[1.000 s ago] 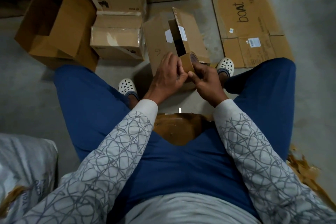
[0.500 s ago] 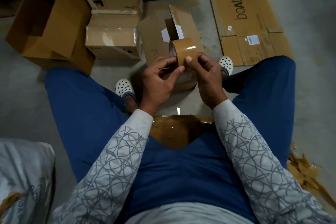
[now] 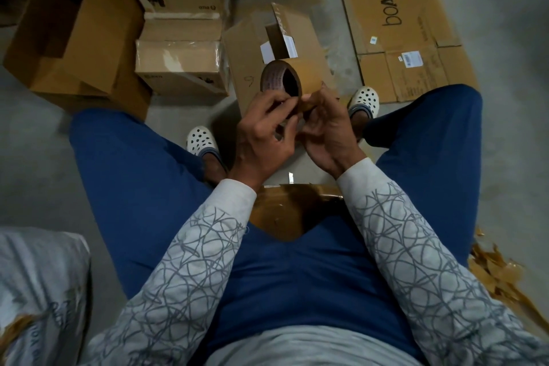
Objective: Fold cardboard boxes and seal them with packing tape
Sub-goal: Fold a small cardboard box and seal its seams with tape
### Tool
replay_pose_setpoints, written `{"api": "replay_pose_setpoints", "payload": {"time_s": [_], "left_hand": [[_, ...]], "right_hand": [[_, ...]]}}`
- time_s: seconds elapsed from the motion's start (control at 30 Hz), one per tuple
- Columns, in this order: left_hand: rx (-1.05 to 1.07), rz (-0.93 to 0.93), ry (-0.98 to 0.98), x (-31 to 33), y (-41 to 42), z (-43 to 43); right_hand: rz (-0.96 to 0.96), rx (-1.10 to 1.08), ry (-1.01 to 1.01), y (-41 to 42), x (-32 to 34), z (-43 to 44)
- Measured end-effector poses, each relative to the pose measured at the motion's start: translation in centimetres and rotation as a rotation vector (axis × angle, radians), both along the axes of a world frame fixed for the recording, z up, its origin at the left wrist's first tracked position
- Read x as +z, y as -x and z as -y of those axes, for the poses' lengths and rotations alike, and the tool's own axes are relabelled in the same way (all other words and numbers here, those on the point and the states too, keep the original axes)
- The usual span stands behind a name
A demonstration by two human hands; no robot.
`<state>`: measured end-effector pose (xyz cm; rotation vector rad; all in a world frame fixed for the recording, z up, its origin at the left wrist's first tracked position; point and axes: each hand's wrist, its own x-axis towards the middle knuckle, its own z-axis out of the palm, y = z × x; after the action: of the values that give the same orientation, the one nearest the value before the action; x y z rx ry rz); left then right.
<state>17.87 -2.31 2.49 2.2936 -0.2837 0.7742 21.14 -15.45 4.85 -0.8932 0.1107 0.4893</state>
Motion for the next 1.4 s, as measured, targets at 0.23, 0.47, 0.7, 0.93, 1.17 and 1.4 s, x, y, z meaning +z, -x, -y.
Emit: {"api": "replay_pose_setpoints", "payload": {"time_s": [0.23,0.47,0.7,0.93,1.17,1.4], "left_hand": [[-0.011,0.017,-0.025,0.1,0.1,0.4],[-0.004,-0.004,0.050,-0.2,-0.1,0.3],[0.038,-0.084,0.212,-0.3,-0.3,0.5],[0.006,-0.191,0.406,-0.2,-0.3,-0.6],[0.053,-0.082,0.290,-0.1,-0.3,-0.5],[0.098,0.076,0.113,0.5,-0.2,0.1]], "right_hand": [[-0.206,-0.038,-0.279,-0.6,0.3,-0.1],[-0.177,-0.061,-0.220,-0.6,1.0,0.1],[0.028,0.022,-0.099,-0.2,0.3,0.2],[0.189,-0.055,0.320,-0.6,0.5,0.1],[0.256,-0.092,0.305,-0.3,0.5,-0.2],[0.171,-0.083,0.141,-0.5,0.5,0.2]]}}
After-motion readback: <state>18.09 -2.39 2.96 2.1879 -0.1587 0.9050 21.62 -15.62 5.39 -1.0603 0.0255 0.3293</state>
